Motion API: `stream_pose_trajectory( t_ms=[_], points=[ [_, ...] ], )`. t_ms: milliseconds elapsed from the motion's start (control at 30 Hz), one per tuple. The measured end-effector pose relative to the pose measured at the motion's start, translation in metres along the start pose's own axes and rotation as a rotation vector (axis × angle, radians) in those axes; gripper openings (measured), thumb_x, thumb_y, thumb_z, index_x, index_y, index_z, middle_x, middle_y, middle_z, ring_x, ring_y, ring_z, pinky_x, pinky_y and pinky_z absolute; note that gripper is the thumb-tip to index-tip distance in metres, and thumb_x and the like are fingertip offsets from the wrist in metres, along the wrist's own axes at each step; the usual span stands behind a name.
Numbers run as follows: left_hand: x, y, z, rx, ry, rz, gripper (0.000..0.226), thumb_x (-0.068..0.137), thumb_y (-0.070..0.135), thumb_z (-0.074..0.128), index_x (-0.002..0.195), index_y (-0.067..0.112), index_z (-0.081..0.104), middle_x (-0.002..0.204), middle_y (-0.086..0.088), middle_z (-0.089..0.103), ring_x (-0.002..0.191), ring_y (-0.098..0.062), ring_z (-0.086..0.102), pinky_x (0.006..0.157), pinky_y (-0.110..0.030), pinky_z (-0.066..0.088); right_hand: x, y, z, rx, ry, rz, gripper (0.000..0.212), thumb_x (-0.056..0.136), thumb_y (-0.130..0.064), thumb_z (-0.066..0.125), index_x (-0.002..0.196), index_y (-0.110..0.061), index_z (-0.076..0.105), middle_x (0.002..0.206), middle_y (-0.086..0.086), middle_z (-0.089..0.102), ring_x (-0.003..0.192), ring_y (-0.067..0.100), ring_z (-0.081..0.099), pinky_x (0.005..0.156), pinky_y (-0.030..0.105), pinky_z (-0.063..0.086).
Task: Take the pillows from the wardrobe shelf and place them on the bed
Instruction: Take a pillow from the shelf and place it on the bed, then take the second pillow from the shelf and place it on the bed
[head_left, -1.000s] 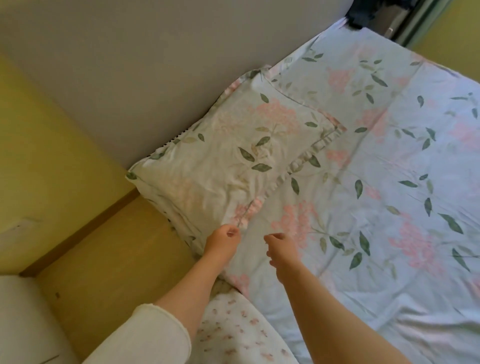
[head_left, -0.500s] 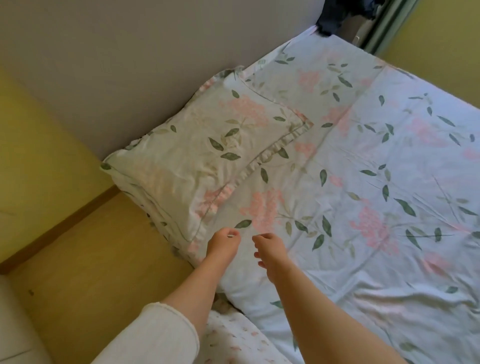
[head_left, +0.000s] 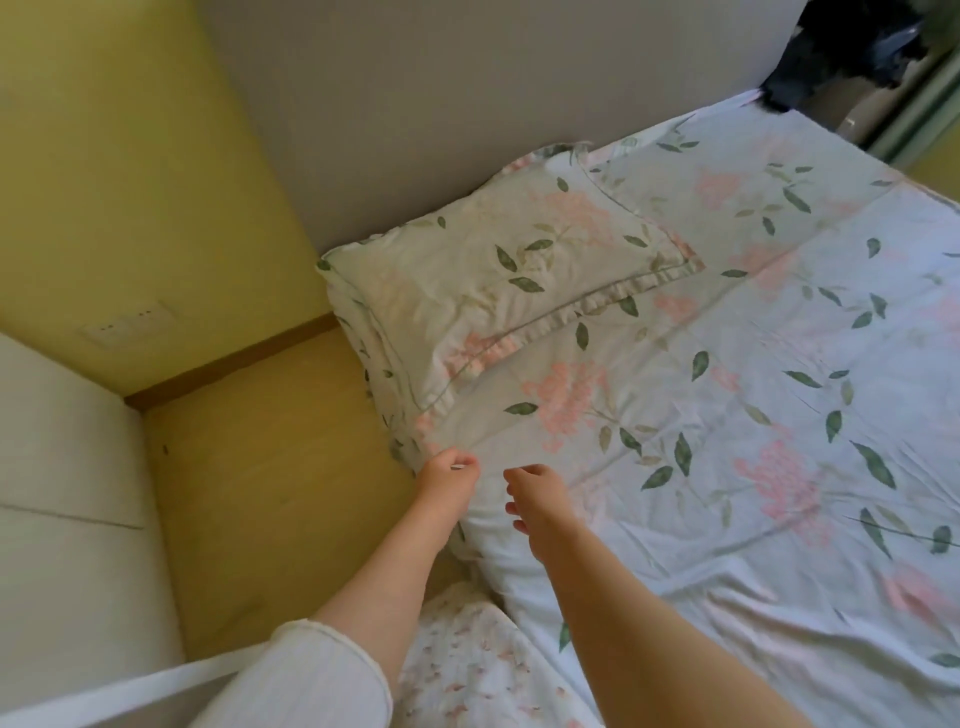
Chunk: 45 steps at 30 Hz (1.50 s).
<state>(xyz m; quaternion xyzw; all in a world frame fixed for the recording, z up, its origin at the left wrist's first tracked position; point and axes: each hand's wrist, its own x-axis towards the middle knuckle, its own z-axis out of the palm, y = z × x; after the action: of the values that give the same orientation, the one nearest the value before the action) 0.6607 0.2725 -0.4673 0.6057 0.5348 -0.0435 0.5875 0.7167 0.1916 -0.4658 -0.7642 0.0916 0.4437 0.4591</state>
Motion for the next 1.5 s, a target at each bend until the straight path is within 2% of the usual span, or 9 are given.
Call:
stream_pose_trajectory(
  t_ms=[167, 267, 400, 600, 733, 900, 1100, 1300, 1500],
  points=[
    [-0.03, -0.025, -0.02, -0.076, 0.06, 0.036, 0.018, 0.096, 0.017, 0.045, 0.106, 0.015, 0.059, 0.095, -0.001, 0.057, 0.093, -0.019, 0.053, 0.073, -0.027, 0.041, -0.025, 0.016, 0.017, -0.063, -0.055, -0.089, 0.018, 0.094, -0.015, 0.044, 0.107, -0.006, 0.054, 0.078, 0.002, 0.052, 0.089, 0.024, 0.054, 0.084, 0.039, 0.047],
    [-0.051, -0.045, -0.035, -0.1, 0.105, 0.057, 0.016, 0.096, 0.017, 0.045, 0.104, 0.016, 0.059, 0.084, 0.005, 0.056, 0.09, -0.018, 0.054, 0.075, -0.029, 0.04, -0.046, 0.031, 0.027, -0.052, -0.075, -0.101, 0.016, 0.094, -0.016, 0.044, 0.106, -0.01, 0.052, 0.079, 0.001, 0.053, 0.084, 0.022, 0.053, 0.077, 0.035, 0.045],
    [-0.084, -0.078, -0.058, -0.161, 0.172, 0.047, 0.015, 0.096, 0.017, 0.046, 0.103, 0.019, 0.058, 0.09, 0.004, 0.057, 0.092, -0.017, 0.055, 0.074, -0.027, 0.041, -0.081, 0.055, 0.042, -0.048, -0.117, -0.116, 0.01, 0.093, -0.014, 0.044, 0.099, -0.014, 0.052, 0.075, 0.001, 0.053, 0.07, 0.016, 0.049, 0.063, 0.027, 0.041],
    [-0.128, -0.104, -0.082, -0.229, 0.3, 0.077, 0.018, 0.094, 0.021, 0.047, 0.106, 0.021, 0.06, 0.092, 0.002, 0.061, 0.095, -0.018, 0.059, 0.078, -0.027, 0.041, -0.115, 0.071, 0.059, -0.132, -0.208, -0.192, 0.013, 0.09, -0.013, 0.044, 0.097, -0.014, 0.054, 0.072, 0.0, 0.055, 0.063, 0.013, 0.049, 0.065, 0.028, 0.042],
    [-0.152, -0.105, -0.093, -0.271, 0.397, 0.136, 0.013, 0.093, 0.022, 0.047, 0.097, 0.029, 0.058, 0.091, 0.004, 0.062, 0.101, -0.022, 0.061, 0.087, -0.032, 0.046, -0.133, 0.062, 0.062, -0.198, -0.297, -0.268, 0.011, 0.088, -0.013, 0.046, 0.085, -0.015, 0.056, 0.074, 0.0, 0.057, 0.062, 0.013, 0.05, 0.062, 0.027, 0.039],
    [-0.184, -0.11, -0.099, -0.348, 0.555, 0.189, 0.012, 0.092, 0.027, 0.05, 0.097, 0.033, 0.06, 0.102, 0.002, 0.066, 0.102, -0.018, 0.062, 0.085, -0.03, 0.048, -0.156, 0.05, 0.063, -0.252, -0.397, -0.378, 0.017, 0.09, -0.013, 0.046, 0.078, -0.021, 0.054, 0.074, -0.002, 0.059, 0.064, 0.012, 0.053, 0.062, 0.024, 0.04],
    [-0.232, -0.131, -0.11, -0.443, 0.757, 0.203, 0.013, 0.092, 0.024, 0.051, 0.094, 0.032, 0.062, 0.109, -0.001, 0.067, 0.106, -0.019, 0.061, 0.097, -0.042, 0.049, -0.196, 0.059, 0.082, -0.311, -0.588, -0.422, 0.011, 0.092, -0.014, 0.046, 0.096, -0.014, 0.056, 0.076, -0.002, 0.06, 0.066, 0.012, 0.055, 0.061, 0.022, 0.042],
    [-0.286, -0.15, -0.137, -0.508, 0.958, 0.234, 0.013, 0.094, 0.02, 0.05, 0.099, 0.026, 0.061, 0.098, 0.005, 0.065, 0.1, -0.017, 0.063, 0.093, -0.036, 0.051, -0.251, 0.064, 0.108, -0.326, -0.78, -0.509, 0.01, 0.093, -0.015, 0.048, 0.089, -0.018, 0.057, 0.079, -0.001, 0.061, 0.069, 0.013, 0.056, 0.063, 0.025, 0.042],
    [-0.35, -0.168, -0.18, -0.553, 1.162, 0.286, 0.014, 0.092, 0.017, 0.052, 0.092, 0.027, 0.062, 0.088, 0.006, 0.065, 0.098, -0.02, 0.065, 0.093, -0.039, 0.05, -0.326, 0.071, 0.144, -0.357, -0.984, -0.616, 0.014, 0.092, -0.014, 0.048, 0.082, -0.02, 0.056, 0.077, -0.001, 0.061, 0.067, 0.013, 0.055, 0.063, 0.025, 0.042]
  ],
)
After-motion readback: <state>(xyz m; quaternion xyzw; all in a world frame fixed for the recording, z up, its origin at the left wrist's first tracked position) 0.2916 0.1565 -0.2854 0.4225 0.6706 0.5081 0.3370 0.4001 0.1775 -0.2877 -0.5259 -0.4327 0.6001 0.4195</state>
